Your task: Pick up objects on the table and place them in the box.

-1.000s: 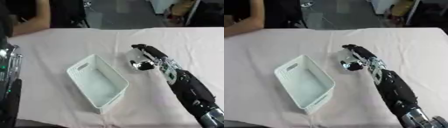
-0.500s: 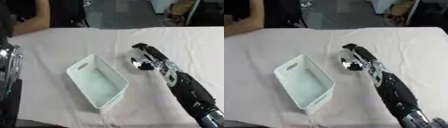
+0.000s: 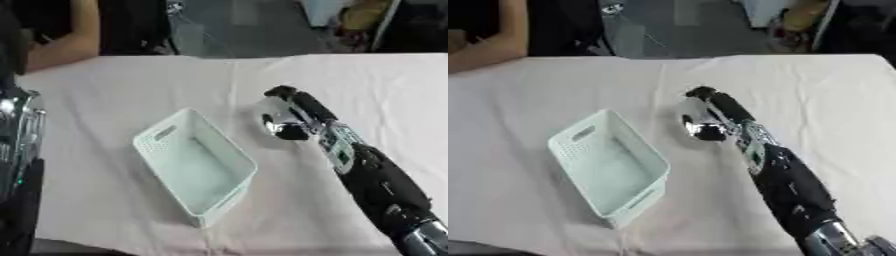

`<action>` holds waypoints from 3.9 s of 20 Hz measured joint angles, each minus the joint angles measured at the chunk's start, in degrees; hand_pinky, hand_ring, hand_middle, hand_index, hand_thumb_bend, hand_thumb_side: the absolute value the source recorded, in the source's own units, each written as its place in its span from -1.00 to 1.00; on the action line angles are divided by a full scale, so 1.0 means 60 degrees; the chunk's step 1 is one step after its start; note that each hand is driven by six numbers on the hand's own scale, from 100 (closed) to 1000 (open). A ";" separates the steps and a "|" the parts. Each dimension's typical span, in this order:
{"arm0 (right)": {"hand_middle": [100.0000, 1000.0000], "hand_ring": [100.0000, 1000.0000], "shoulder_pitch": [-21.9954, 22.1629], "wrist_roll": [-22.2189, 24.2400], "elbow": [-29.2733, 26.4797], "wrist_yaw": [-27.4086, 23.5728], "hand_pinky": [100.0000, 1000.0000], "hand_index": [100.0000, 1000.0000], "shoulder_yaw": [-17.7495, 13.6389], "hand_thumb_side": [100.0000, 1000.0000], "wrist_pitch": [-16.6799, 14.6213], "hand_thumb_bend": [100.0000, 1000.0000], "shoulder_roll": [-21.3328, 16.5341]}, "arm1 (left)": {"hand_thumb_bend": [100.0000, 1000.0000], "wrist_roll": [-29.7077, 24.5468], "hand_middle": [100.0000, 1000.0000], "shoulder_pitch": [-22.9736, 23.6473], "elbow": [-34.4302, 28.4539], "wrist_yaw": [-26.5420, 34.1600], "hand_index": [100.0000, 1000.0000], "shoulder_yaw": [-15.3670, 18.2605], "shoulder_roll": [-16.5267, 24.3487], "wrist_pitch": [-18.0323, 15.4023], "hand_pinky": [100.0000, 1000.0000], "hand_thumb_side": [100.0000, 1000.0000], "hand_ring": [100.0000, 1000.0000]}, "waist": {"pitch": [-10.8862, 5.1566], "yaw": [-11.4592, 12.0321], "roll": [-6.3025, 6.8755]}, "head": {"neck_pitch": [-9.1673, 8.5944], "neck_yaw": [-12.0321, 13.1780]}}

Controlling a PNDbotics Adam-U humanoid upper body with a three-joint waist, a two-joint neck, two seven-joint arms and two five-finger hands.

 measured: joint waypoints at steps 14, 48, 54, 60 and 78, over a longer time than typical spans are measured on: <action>-1.00 -1.00 -0.0030 -0.0640 -0.3335 0.0107 -1.00 -0.93 0.0246 -0.52 0.0145 -1.00 -0.0348 | -1.00 -0.0003 0.26 0.0001 0.0000 0.0000 0.50 -0.0002 0.0003 0.0006 -0.05 0.51 0.10 | -0.0001 -0.0005 0.0000 | 0.0000 0.0026; -1.00 -1.00 -0.0555 0.1452 -0.6688 -0.1668 -1.00 -0.91 0.2700 -0.50 -0.0775 -1.00 -0.0074 | -1.00 -0.0074 0.26 -0.0001 0.0000 0.0068 0.50 -0.0063 -0.0002 0.0009 -0.04 0.50 0.10 | -0.0008 0.0096 -0.0054 | 0.0000 -0.0031; -1.00 -1.00 -0.0439 0.1959 -0.5976 -0.2043 -1.00 -0.90 0.3055 -0.36 -0.1374 -1.00 0.0239 | -1.00 -0.0088 0.26 -0.0006 0.0000 0.0071 0.50 -0.0066 -0.0006 -0.0004 -0.04 0.50 0.10 | -0.0008 0.0140 -0.0057 | 0.0000 -0.0091; -0.96 -0.98 -0.0233 0.2342 -0.5106 -0.2394 -1.00 -0.84 0.3176 -0.23 -0.1948 -1.00 0.0480 | -1.00 -0.0092 0.26 -0.0012 0.0000 0.0072 0.50 -0.0067 -0.0008 -0.0006 -0.04 0.50 0.10 | -0.0007 0.0143 -0.0060 | 0.0000 -0.0096; 1.00 0.91 0.0014 0.4482 -0.3604 -0.3108 0.92 1.00 0.3105 0.70 -0.3515 -0.39 0.0687 | -1.00 -0.0112 0.26 -0.0016 0.0000 0.0072 0.50 -0.0071 -0.0008 0.0012 -0.05 0.51 0.10 | -0.0004 0.0133 -0.0057 | 0.0002 -0.0096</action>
